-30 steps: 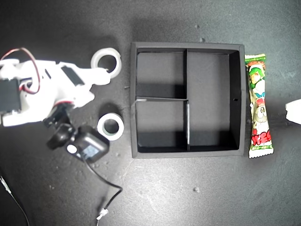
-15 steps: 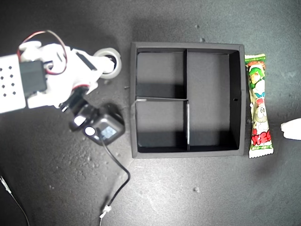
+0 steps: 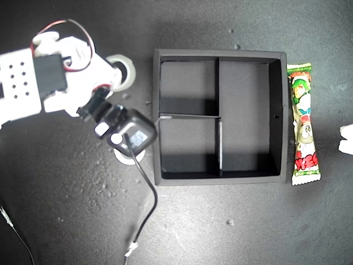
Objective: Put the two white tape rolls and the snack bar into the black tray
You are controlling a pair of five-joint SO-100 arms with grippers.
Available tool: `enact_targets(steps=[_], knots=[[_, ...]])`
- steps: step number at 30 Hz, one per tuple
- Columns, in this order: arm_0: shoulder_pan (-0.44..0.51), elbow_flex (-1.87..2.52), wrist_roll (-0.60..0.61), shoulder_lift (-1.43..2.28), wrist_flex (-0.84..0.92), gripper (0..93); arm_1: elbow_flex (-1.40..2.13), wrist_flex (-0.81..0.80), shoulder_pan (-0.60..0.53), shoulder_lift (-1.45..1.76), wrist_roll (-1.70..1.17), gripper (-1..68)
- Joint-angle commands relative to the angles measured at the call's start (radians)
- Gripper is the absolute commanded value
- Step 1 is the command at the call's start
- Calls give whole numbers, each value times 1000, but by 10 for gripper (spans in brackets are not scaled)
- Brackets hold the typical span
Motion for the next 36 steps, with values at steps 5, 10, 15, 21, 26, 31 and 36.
enact_targets(steps=[5, 10, 15, 21, 26, 31, 36], knots=[[43, -359, 46, -11, 143, 1, -382, 199, 9, -552, -250, 190], [71, -652, 67, -224, 213, 1, -476, 264, -11, -805, -239, 185], [103, -988, 74, -476, 347, 1, -506, 290, -8, -916, -232, 180], [138, -1503, 61, -799, 598, 0, -554, 344, -8, -954, -239, 180], [149, -1875, 31, -1014, 758, 0, -561, 345, -3, -965, -242, 177], [167, -1836, 11, -1019, 758, 0, -557, 330, 3, -965, -242, 174], [163, -1801, -6, -1031, 758, 20, -557, 311, 3, -991, -245, 192]])
